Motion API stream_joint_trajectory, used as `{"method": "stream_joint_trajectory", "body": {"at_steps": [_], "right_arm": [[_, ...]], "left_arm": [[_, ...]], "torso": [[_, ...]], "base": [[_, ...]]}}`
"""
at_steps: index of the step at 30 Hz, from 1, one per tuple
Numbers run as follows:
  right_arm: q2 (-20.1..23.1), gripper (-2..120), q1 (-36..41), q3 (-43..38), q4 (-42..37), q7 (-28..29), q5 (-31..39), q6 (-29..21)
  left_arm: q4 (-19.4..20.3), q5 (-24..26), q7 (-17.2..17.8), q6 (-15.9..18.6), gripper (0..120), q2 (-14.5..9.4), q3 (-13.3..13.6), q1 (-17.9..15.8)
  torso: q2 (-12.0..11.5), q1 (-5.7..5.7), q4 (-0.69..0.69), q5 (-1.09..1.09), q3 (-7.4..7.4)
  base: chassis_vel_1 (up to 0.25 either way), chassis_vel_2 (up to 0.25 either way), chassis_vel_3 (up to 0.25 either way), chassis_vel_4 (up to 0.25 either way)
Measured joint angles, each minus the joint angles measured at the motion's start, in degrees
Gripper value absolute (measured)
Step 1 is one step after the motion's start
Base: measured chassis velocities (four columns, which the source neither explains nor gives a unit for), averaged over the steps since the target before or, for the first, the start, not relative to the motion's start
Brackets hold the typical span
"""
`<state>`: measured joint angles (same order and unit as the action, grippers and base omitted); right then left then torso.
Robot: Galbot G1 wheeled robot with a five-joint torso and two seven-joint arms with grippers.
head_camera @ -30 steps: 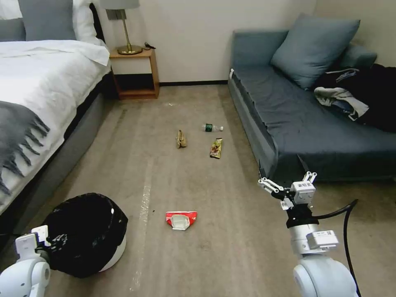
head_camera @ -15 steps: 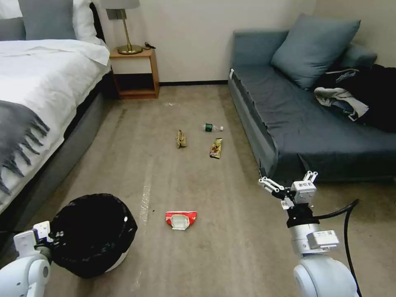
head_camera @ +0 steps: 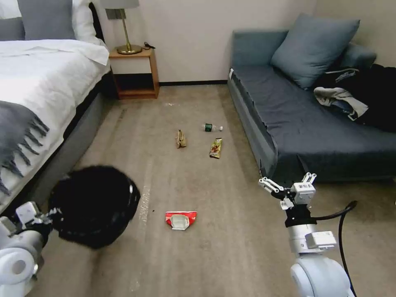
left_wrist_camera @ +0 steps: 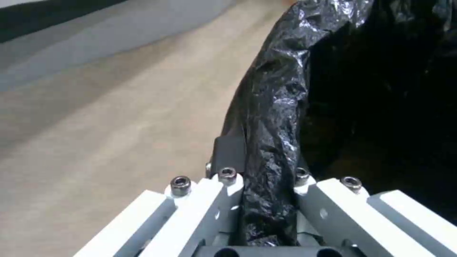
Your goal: Pick up the trash bin, then pick up the garbage on the floor and place it into the trash bin.
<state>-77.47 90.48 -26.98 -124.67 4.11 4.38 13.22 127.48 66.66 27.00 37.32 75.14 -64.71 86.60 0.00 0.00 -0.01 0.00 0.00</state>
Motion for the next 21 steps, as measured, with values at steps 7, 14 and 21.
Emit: {"method": "stream_joint_trajectory", "body": {"at_steps": [7,14,21], "right_arm": [[1.26,100,-0.83,1.75,2.35,-2.03,0.61,0.78],[1.93,100,-1.29,3.10,3.76,-2.56,1.10,0.86],[2.46,100,-1.37,3.24,4.14,-2.86,1.06,0.68]], "left_arm": [[8.71,11.30,12.65,-4.00,4,0.78,-0.12,1.00],[11.10,11.37,15.00,-2.67,4,0.20,-1.56,1.40],[10.88,9.86,15.20,-2.50,4,0.57,-1.35,1.42]], "torso": [[0.00,0.00,0.01,0.01,0.00],[0.00,0.00,0.02,0.00,0.00],[0.00,0.00,0.01,0.00,0.00]], "base": [[0.000,0.000,0.000,0.000],[0.000,0.000,0.000,0.000],[0.000,0.000,0.000,0.000]]}}
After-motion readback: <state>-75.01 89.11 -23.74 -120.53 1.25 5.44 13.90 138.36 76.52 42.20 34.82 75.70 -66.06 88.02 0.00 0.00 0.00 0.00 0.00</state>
